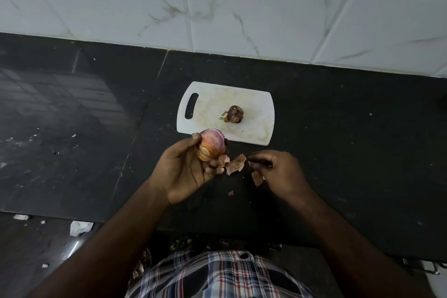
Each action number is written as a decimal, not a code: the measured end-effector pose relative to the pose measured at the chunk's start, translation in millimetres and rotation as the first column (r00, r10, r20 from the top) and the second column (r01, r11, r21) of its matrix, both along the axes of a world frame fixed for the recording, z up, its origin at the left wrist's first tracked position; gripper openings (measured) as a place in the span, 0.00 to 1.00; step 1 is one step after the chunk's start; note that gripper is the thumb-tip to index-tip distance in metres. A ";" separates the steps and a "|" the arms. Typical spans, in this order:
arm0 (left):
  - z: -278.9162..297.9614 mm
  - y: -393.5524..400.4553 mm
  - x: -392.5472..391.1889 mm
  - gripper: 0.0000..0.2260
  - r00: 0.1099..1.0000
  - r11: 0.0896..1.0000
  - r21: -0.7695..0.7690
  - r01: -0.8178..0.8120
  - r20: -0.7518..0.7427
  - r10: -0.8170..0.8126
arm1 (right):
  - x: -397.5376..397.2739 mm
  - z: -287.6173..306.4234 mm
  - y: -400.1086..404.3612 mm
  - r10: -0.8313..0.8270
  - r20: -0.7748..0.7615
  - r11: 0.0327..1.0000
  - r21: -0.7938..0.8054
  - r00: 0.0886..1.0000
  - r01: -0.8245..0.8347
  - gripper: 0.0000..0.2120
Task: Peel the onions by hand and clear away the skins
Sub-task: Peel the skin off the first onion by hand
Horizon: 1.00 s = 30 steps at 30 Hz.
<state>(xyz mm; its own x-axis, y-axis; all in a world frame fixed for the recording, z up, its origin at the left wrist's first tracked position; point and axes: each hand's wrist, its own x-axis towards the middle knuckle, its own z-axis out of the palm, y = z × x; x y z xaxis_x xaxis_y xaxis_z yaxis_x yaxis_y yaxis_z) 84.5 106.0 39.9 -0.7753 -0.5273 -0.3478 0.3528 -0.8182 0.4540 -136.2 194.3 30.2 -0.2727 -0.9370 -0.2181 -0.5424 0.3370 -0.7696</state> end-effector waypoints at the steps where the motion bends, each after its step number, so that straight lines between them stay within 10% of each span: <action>1: -1.6 -0.1 -0.4 0.22 1.000 1.000 -0.022 0.009 0.021 -0.009 | -1.1 0.9 1.8 0.026 0.016 0.999 0.030 1.000 -0.026 0.12; 11: 3.7 6.1 -6.1 0.30 0.978 0.945 -0.324 0.029 0.206 0.041 | 23.1 56.4 -14.9 0.103 0.345 0.985 -0.166 0.933 -0.047 0.18; 30: 12.5 10.1 -3.0 0.27 0.963 0.875 -0.482 0.044 0.252 0.090 | 36.4 51.9 -21.1 0.105 0.203 0.970 -0.235 0.974 -0.056 0.09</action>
<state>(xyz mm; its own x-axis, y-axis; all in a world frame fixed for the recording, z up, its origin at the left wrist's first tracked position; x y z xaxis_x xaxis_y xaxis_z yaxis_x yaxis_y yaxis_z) 81.5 116.1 52.4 -0.6786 -0.6967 -0.2328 0.1838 -0.4679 0.8645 -99.8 173.3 82.1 -0.1650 -0.9854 -0.0422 -0.3766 0.1025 -0.9207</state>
